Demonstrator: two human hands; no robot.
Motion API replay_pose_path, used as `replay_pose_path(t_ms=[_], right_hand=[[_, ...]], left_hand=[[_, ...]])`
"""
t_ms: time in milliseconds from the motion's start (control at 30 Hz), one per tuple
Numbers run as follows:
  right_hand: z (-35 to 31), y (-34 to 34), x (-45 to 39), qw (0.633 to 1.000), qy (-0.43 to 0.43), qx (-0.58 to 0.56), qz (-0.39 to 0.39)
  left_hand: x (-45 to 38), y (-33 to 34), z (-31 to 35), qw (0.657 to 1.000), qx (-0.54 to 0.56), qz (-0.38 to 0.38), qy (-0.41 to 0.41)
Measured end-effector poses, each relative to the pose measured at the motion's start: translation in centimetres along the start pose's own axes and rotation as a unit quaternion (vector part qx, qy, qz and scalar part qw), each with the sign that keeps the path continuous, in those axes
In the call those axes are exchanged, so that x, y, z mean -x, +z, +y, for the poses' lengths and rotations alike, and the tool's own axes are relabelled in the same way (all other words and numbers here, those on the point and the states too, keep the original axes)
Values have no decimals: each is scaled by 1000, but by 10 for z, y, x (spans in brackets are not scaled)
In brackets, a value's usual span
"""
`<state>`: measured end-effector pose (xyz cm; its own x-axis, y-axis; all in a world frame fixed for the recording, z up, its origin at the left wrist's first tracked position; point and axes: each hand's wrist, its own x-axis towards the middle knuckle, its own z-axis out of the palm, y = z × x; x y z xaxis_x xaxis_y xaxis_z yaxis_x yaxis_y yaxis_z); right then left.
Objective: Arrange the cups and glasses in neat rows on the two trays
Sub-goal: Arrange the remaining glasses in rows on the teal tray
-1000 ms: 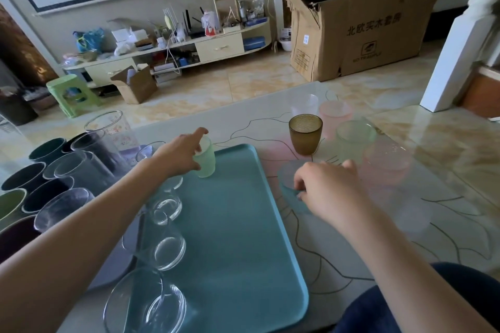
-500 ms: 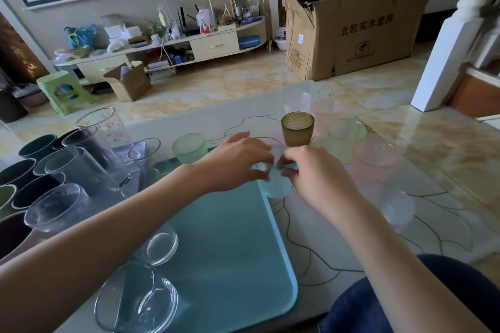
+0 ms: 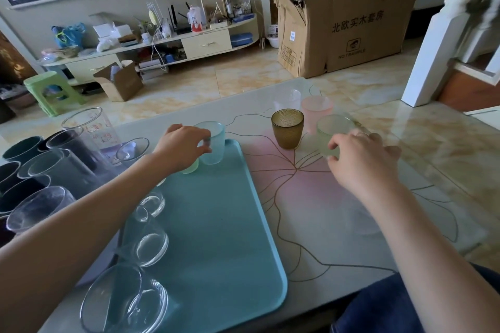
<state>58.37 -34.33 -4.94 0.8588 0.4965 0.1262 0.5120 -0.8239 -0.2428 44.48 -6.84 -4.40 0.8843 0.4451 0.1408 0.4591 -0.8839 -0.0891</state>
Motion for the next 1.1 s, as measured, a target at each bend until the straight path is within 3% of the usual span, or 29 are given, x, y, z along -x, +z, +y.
replay_pose_path(t_ms=[133, 333, 633, 733, 833, 933, 1100], right_hand=[[5, 5, -3, 999, 19, 22, -21], [3, 9, -6, 998, 16, 43, -50], [0, -14, 6, 998, -25, -53, 10], [-5, -24, 15, 994, -83, -58, 45], [-17, -25, 20, 979, -186, -82, -26], [-31, -29, 30, 953, -271, -116, -74], [-40, -27, 34, 937, -316, -122, -85]], left_hand=[[-3, 12, -6, 997, -30, -65, -4], [-6, 24, -9, 996, 44, -69, -24], [-7, 29, -5, 992, 75, -94, -25], [5, 15, 20, 990, 136, -12, 18], [22, -10, 63, 976, 154, 66, 140], [36, -21, 96, 952, 94, 90, 277], [38, -17, 90, 952, 75, 84, 283]])
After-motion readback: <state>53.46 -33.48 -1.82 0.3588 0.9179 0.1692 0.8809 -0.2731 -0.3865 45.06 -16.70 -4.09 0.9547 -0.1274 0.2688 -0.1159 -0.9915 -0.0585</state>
